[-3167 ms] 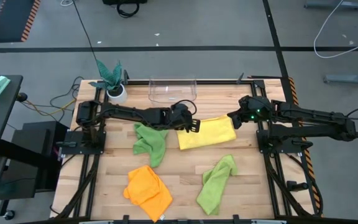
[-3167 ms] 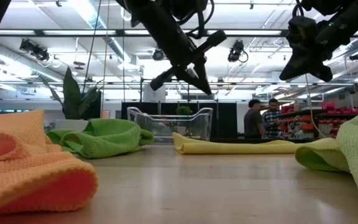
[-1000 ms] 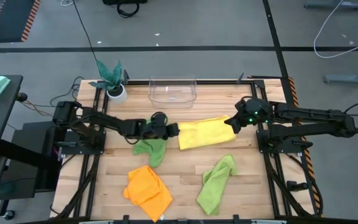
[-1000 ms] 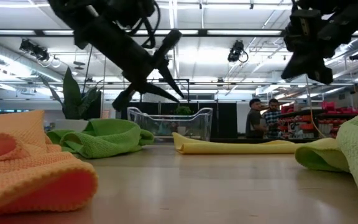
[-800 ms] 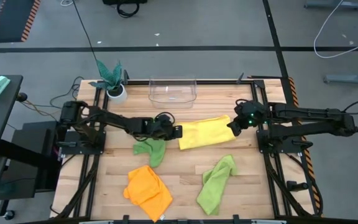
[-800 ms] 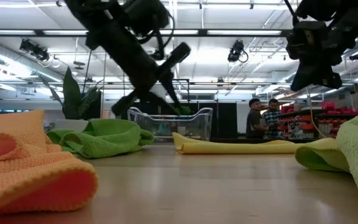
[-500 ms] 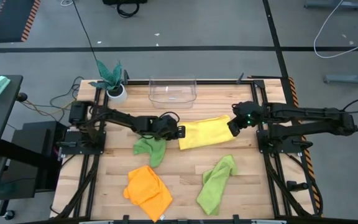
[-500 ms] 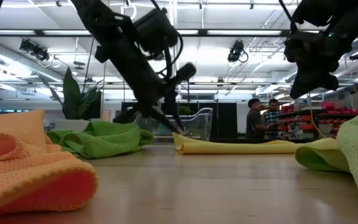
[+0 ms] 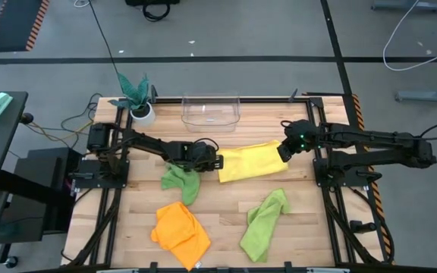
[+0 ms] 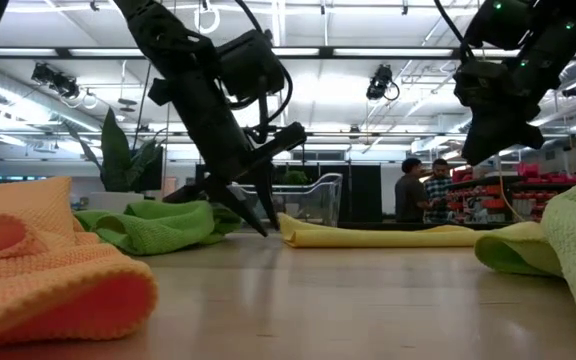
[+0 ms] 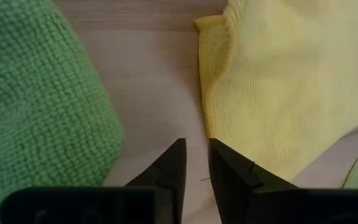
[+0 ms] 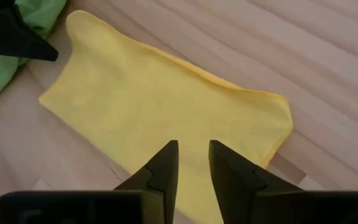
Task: Fold microfiber towels
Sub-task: Fold the yellow towel
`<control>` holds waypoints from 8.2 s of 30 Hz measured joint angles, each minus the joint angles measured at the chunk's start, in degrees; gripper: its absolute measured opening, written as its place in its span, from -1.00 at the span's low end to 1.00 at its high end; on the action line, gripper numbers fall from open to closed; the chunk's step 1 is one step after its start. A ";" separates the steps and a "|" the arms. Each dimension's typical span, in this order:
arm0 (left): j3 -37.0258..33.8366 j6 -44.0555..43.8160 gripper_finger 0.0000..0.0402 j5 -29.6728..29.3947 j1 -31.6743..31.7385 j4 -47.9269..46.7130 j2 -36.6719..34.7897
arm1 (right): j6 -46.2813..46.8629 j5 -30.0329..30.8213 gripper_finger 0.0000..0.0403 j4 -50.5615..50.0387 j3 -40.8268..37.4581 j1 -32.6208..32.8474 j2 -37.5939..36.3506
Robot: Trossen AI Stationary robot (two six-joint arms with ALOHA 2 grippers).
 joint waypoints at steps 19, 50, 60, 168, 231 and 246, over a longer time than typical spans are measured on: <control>0.11 -2.25 -0.28 6.65 1.81 7.56 3.78 | 0.15 -1.86 -0.46 2.46 0.00 0.26 0.00; 1.72 -5.74 -0.33 6.40 3.28 14.69 10.04 | 0.54 -4.48 -0.46 9.42 0.00 0.28 -0.02; 7.06 2.90 -0.76 2.18 3.39 13.46 12.83 | 2.59 -5.57 -0.47 9.07 0.00 0.31 -0.02; 11.04 40.94 -0.19 7.72 7.07 -6.57 8.37 | 39.10 -1.83 -0.46 -3.10 -5.84 -2.62 6.90; 11.02 43.41 -0.30 8.46 7.13 -7.83 8.39 | 38.50 5.35 -0.46 9.28 -17.57 -2.99 5.16; 10.99 43.38 -0.33 8.45 7.13 -7.68 8.39 | 38.91 1.80 -0.46 11.91 -17.58 -3.02 7.33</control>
